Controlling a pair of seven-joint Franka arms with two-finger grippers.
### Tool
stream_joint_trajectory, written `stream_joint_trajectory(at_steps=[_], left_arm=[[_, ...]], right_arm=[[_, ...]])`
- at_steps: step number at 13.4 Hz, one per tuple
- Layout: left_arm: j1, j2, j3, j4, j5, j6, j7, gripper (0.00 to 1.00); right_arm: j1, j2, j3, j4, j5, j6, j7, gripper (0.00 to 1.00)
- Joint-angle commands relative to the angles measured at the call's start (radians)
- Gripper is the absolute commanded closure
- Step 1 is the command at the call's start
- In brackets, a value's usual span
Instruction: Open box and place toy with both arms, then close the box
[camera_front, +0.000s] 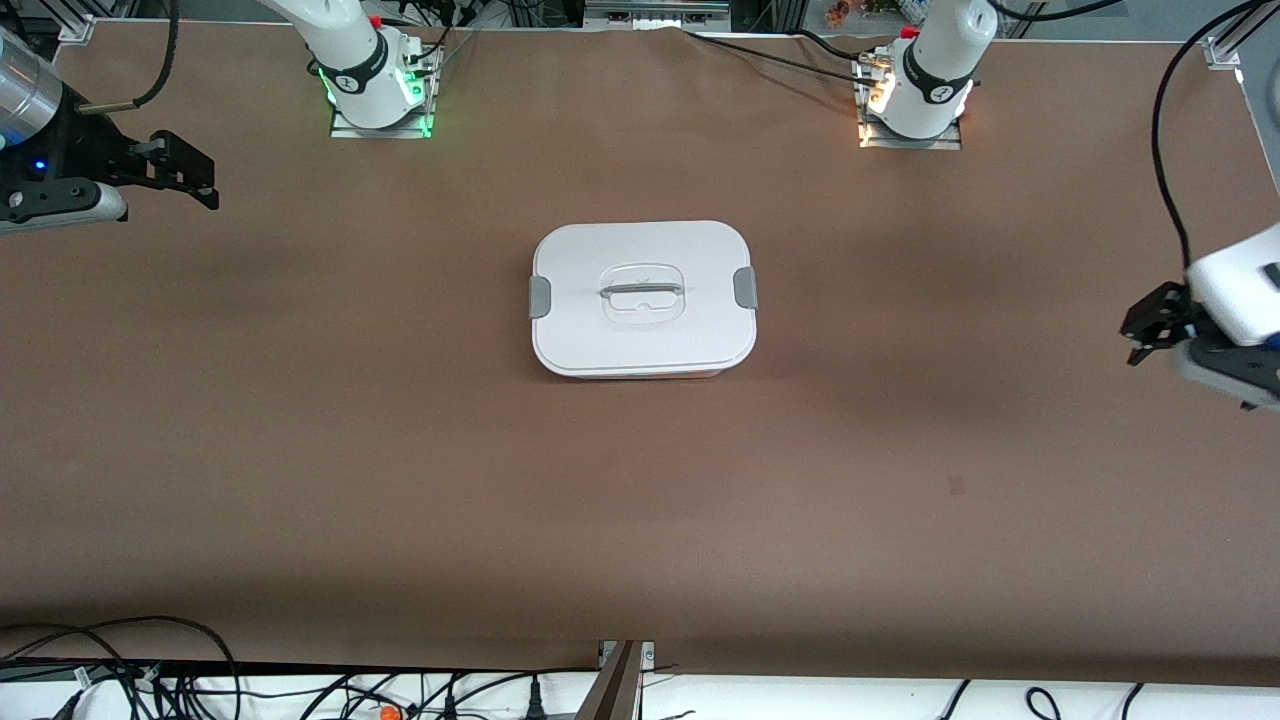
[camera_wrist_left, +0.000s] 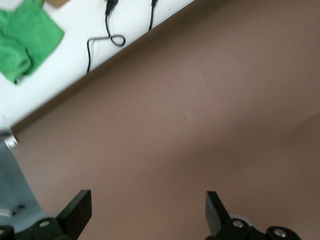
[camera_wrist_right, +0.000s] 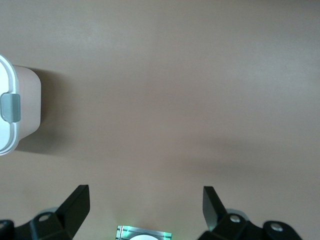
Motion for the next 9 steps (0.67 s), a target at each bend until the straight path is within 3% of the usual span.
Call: stream_joint_trajectory(at_steps=[1,4,6,9], left_arm=[[0.089,-0.165,-0.014,-0.245,-0.146,0.028,-0.235,0.00],[0.108,-0.243,-0.014,-0.354,-0.157,0.034,-0.290,0.00],[0.108,-0.319,-0.059,-0.473,-0.137,0.102,-0.297,0.00],[0.122,-0.339,-0.124,-0.487,-0.050,0.100,-0.304,0.00]], right_arm=[[-0.008,-0.004,0.006,0.011,0.000,-0.012,-0.012,0.00],[-0.008,-0.006,0.005,0.012,0.000,-0.015,-0.012,0.00],[-0.008,-0.006,0.005,0.012,0.000,-0.015,-0.012,0.00],[-0.008,-0.006,0.006,0.011,0.000,-0.015,-0.012,0.00]])
